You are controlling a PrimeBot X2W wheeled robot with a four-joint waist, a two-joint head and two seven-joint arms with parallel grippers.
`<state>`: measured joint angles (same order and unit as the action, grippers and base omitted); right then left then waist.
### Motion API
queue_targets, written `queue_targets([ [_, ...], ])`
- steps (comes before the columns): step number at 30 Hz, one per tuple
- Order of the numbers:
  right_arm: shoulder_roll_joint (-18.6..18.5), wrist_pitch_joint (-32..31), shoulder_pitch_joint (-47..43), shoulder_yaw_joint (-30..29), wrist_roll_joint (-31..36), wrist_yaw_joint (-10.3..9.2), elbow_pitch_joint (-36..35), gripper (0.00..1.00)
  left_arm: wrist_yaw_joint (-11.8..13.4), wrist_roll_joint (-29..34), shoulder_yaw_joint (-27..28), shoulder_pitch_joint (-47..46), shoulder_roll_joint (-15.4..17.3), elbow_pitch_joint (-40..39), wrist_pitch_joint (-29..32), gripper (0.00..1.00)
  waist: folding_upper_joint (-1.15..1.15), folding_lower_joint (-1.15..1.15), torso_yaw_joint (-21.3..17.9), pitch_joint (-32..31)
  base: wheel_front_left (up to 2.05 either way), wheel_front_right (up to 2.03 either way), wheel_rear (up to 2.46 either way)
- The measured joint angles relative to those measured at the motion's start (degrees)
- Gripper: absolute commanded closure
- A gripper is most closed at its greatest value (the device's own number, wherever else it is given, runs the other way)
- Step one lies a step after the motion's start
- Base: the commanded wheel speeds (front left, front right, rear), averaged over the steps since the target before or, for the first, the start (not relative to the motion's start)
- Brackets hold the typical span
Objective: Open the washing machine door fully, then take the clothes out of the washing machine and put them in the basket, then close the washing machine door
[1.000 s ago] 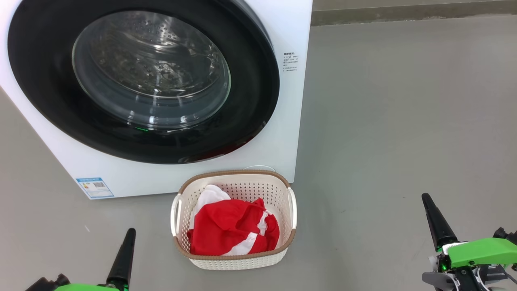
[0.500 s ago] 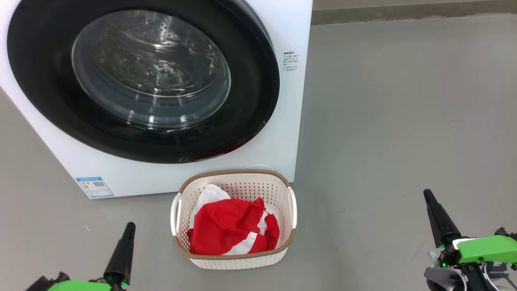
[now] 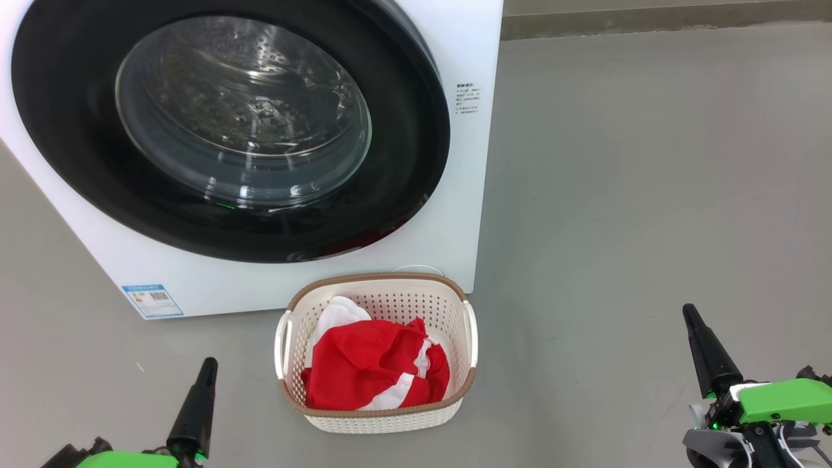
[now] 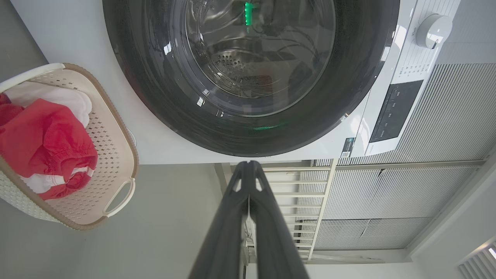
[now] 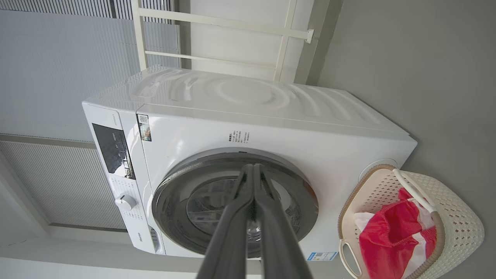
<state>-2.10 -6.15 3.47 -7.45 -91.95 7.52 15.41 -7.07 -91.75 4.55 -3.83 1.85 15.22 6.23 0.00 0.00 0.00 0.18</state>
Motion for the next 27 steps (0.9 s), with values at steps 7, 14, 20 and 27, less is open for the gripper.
queue_targets([
  [7, 0.0, 0.0, 0.0, 0.0, 0.0, 0.00, 0.0, 1.00, 0.0, 0.0, 0.0, 0.0, 0.0, 0.0, 0.0, 1.00, 0.00, 0.00, 0.0, 0.0, 0.00, 0.00, 0.00],
  [14, 0.0, 0.0, 0.0, 0.0, 0.0, 0.00, 0.0, 1.00, 0.0, 0.0, 0.0, 0.0, 0.0, 0.0, 0.0, 1.00, 0.00, 0.00, 0.0, 0.0, 0.00, 0.00, 0.00],
  [20, 0.0, 0.0, 0.0, 0.0, 0.0, 0.00, 0.0, 1.00, 0.0, 0.0, 0.0, -0.1, 0.0, 0.0, 0.0, 1.00, 0.00, 0.00, 0.0, 0.0, 0.00, 0.00, 0.00],
  [27, 0.0, 0.0, 0.0, 0.0, 0.0, 0.00, 0.0, 1.00, 0.0, 0.0, 0.0, -0.1, 0.0, 0.0, 0.0, 1.00, 0.00, 0.00, 0.0, 0.0, 0.00, 0.00, 0.00],
])
